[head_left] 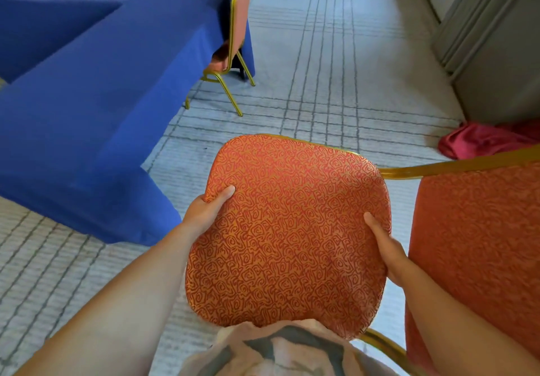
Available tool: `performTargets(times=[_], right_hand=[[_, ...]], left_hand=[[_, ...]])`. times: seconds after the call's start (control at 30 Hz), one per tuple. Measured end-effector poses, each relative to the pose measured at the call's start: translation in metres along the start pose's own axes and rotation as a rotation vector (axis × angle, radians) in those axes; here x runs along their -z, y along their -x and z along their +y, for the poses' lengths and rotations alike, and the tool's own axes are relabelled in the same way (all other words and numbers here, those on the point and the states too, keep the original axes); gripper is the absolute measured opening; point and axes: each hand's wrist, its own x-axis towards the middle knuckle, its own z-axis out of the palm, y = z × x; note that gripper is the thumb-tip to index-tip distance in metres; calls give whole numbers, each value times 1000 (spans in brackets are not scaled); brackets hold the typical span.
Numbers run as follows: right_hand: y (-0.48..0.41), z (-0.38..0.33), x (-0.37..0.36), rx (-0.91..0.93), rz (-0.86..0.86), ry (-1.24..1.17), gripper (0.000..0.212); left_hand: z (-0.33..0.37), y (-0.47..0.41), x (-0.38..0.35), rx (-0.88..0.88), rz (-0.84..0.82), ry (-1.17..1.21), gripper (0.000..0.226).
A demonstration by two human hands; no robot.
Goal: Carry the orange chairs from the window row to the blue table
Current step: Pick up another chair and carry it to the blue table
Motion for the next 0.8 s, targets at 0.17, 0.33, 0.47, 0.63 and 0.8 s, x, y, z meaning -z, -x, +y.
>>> performTargets(times=[0.17, 0.33, 0.47, 0.63, 0.8], right_hand=[[-58, -103, -52, 94, 19, -23, 117], [-108, -166, -94, 124, 29, -43, 115], [-147, -203, -116, 111, 39, -16, 112], [-218, -257, -153, 114, 32, -16, 108], [-295, -320, -187, 105, 28, -41, 100]], left_hand=[[76, -96, 29, -66, 48, 8, 58], [135, -170, 52, -93, 39, 28, 48], [148, -224, 50, -73, -17, 76, 37], [183, -311, 44, -60, 7, 74, 34], [235, -400, 46, -46, 27, 54, 51]])
